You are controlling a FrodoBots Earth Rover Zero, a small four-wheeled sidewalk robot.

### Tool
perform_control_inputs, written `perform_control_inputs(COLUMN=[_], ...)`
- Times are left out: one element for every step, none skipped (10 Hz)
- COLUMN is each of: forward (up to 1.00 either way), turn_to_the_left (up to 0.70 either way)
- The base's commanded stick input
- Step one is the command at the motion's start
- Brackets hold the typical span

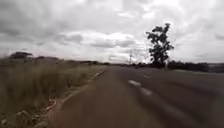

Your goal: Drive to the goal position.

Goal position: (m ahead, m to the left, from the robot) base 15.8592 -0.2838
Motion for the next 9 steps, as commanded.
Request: perform_control_inputs(forward=[0.5, 0.5, 0.5, 0.5, 0.5, 0.5, 0.5, 0.5, 0.5], turn_to_the_left=[0.0, 0.0, 0.0, 0.0, 0.0, 0.0, 0.0, 0.0, 0.0])
